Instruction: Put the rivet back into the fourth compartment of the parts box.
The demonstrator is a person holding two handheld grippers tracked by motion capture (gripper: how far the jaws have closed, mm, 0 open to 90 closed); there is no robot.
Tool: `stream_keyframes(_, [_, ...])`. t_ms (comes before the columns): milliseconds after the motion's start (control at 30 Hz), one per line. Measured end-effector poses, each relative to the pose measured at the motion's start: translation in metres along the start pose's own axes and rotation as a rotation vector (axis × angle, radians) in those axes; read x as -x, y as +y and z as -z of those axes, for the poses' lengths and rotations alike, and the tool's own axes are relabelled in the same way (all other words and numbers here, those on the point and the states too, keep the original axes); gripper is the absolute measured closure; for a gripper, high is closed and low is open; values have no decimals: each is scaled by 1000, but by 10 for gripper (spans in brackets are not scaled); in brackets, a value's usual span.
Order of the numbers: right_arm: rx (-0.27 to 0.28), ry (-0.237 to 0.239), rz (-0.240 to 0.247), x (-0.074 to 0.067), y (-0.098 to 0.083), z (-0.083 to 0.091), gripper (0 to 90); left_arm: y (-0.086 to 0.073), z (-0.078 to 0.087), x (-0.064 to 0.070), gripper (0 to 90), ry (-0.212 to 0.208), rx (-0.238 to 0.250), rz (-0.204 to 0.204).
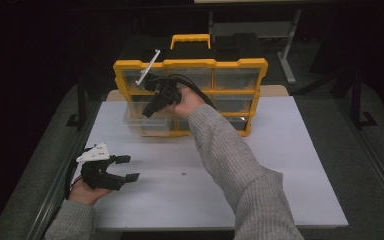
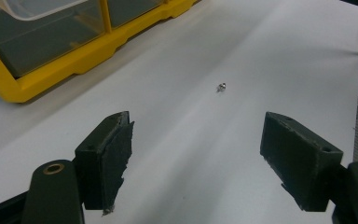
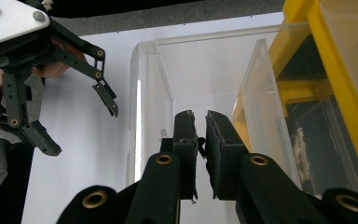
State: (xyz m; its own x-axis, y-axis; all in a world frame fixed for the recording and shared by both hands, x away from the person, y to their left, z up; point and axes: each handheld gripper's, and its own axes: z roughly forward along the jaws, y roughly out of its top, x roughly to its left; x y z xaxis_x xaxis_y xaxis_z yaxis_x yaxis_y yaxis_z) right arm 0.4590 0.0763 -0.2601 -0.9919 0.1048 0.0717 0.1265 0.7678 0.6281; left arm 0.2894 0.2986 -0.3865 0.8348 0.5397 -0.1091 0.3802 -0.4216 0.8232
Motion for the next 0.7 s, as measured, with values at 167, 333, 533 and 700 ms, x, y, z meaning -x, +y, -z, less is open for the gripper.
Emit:
stream_keyframes(167, [0, -4, -1, 0, -1, 0, 773, 0, 0, 0, 242, 0, -1, 6])
stream_keyframes(333, [10, -11, -6, 0, -2, 6, 773, 0, 0, 1, 242, 0, -3, 7])
stream_keyframes(533, [26, -26, -13, -1, -6, 19, 762, 0, -1, 0, 241, 0, -4, 1])
stream_keyframes(700, [46, -34, -18, -3, -9, 33, 750, 0, -1, 0, 241, 0, -4, -1])
